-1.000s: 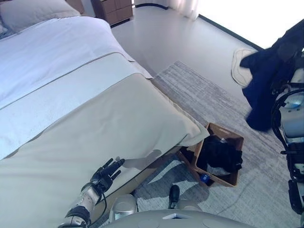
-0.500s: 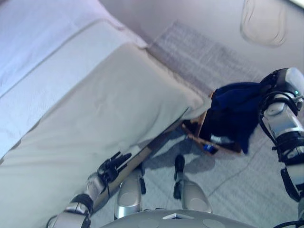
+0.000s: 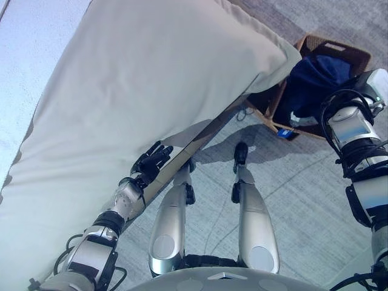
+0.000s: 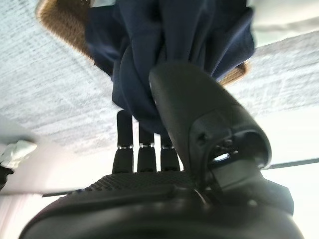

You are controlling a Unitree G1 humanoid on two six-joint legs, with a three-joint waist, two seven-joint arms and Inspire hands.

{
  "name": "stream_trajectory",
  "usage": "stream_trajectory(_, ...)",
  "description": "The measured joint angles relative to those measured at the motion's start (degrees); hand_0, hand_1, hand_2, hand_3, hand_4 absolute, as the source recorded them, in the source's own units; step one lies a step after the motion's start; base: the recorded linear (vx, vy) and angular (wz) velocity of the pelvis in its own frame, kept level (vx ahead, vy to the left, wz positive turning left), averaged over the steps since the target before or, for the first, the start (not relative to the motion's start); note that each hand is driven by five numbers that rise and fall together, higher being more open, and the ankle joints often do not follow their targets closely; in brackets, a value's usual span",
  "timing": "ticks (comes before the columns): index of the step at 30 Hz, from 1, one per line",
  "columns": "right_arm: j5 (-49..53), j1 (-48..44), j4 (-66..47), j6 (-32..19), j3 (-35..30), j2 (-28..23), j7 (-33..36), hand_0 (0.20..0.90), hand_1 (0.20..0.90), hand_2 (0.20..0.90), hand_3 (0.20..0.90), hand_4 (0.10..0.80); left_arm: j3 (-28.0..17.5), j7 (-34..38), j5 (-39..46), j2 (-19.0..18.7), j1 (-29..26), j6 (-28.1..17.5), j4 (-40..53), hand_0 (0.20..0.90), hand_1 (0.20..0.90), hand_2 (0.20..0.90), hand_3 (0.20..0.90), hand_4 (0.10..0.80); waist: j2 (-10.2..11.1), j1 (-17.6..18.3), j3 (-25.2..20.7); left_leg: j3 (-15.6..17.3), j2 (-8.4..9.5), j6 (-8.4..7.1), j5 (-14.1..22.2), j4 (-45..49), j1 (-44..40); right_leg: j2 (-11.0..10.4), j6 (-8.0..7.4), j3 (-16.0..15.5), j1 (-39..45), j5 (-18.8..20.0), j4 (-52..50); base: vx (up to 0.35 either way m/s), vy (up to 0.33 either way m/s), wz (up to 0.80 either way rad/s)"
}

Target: Pick up the clothes from the bed and place them into the basket

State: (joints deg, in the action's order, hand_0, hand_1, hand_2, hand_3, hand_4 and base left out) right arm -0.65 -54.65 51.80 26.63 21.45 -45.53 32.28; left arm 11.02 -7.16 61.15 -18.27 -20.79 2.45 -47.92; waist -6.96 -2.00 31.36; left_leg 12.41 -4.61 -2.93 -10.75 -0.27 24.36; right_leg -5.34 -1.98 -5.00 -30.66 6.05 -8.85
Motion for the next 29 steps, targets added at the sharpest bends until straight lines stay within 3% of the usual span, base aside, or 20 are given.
stream_trajectory(7, 3.98, 3.13, -6.96, -8.85, -5.66, 0.00, 1.53, 0.900, 0.900, 0.900, 0.900, 0.800, -0.10, -2.25, -0.02, -0.11, 0.91, -0.11, 0.03, 0.900, 0.900, 0.900, 0.900, 0.800, 0.02, 0.53, 0.01, -0.05, 0.04, 0.57, -0.44, -0.05, -1.12, 0.03, 0.01, -0.01, 1.05, 0.06, -0.31, -0.024, 0.121, 0.01)
stream_trajectory(12, 11.70, 19.37, -11.97, -16.82, -15.36, 5.56, -0.34, 0.900, 0.900, 0.900, 0.900, 0.800, -0.60, -3.75, -1.93, 0.51, 4.42, -0.10, -0.23, 0.900, 0.900, 0.900, 0.900, 0.800, 0.29, 1.20, 0.08, -0.31, 0.30, 0.50, -0.25, -2.79, -11.02, 0.07, -0.57, -0.48, 11.33, -0.41, 2.34, 0.077, 0.107, 0.05)
stream_trajectory(13, 12.75, 22.59, -12.14, -18.02, -16.43, 7.32, -0.42, 0.900, 0.900, 0.900, 0.900, 0.800, -0.79, -4.12, -2.79, 0.53, 5.48, -0.12, -0.35, 0.900, 0.900, 0.900, 0.900, 0.800, 0.41, 1.85, 0.02, -0.35, 0.40, 0.11, 0.59, -3.53, -13.10, 0.01, -1.32, -0.49, 13.59, -1.21, 3.45, 0.133, 0.109, 0.10)
stream_trajectory(16, 13.05, 32.05, -13.64, -21.79, -18.42, 11.44, -0.76, 0.900, 0.900, 0.900, 0.900, 0.800, -2.56, -4.84, -4.52, 0.99, 7.74, -0.08, -0.99, 0.900, 0.900, 0.900, 0.900, 0.800, 1.03, 3.47, -0.45, -0.87, 0.74, -0.54, 1.44, -4.31, -14.94, -0.29, -1.42, -0.60, 16.31, -1.37, 5.89, 0.130, 0.124, 0.01)
stream_trajectory(19, 12.96, 41.68, -13.03, -24.27, -20.72, 16.94, -2.95, 0.900, 0.900, 0.900, 0.900, 0.800, -5.21, -5.15, -8.59, 2.73, 9.97, 0.13, -2.82, 0.900, 0.900, 0.900, 0.900, 0.800, 1.58, 4.05, -0.66, -1.35, 0.79, -0.34, 1.71, -4.80, -18.92, -0.25, -2.46, -1.19, 21.96, -0.57, 9.21, 0.219, 0.139, 0.08)
stream_trajectory(22, 12.95, 49.28, -6.87, -26.28, -18.74, 24.14, -9.04, 0.900, 0.900, 0.900, 0.900, 0.800, -6.99, -5.65, -14.54, 3.24, 14.80, -0.06, -6.95, 0.900, 0.900, 0.900, 0.900, 0.800, 4.30, 4.25, -7.48, -1.26, 0.62, -0.80, 3.27, -5.07, -21.31, 0.08, -2.45, -1.76, 26.01, -0.57, 12.76, 0.189, 0.128, 0.01)
stream_trajectory(24, 13.07, 51.93, -0.09, -27.32, -17.93, 27.71, -17.17, 0.900, 0.900, 0.900, 0.900, 0.800, -7.49, -5.71, -19.00, 3.13, 16.80, 0.00, -10.85, 0.900, 0.900, 0.900, 0.900, 0.800, 6.42, 4.78, -11.04, -1.31, 0.67, -0.46, 3.96, -5.08, -24.45, 0.29, -2.67, -2.13, 29.77, -0.39, 14.13, 0.152, 0.103, 0.02)
stream_trajectory(27, 13.85, 54.96, 7.60, -28.39, -15.75, 29.64, -29.06, 0.900, 0.900, 0.900, 0.900, 0.800, -7.47, -6.19, -26.21, 3.15, 19.35, -0.10, -14.43, 0.900, 0.900, 0.900, 0.900, 0.800, 8.71, 4.86, -17.61, -1.26, 0.70, -0.35, 5.21, -5.04, -27.00, 0.37, -2.58, -2.43, 32.38, -0.84, 14.12, 0.116, 0.096, 0.03)
stream_trajectory(29, 14.40, 55.02, 11.28, -28.25, -15.84, 30.34, -33.34, 0.900, 0.900, 0.900, 0.900, 0.800, -7.48, -6.16, -29.75, 3.02, 18.92, -0.32, -16.27, 0.900, 0.900, 0.900, 0.900, 0.800, 9.29, 4.84, -18.85, -1.34, 0.76, 0.22, 5.71, -5.08, -28.80, 0.19, -2.81, -3.22, 34.47, -1.08, 14.13, 0.069, 0.084, 0.16)
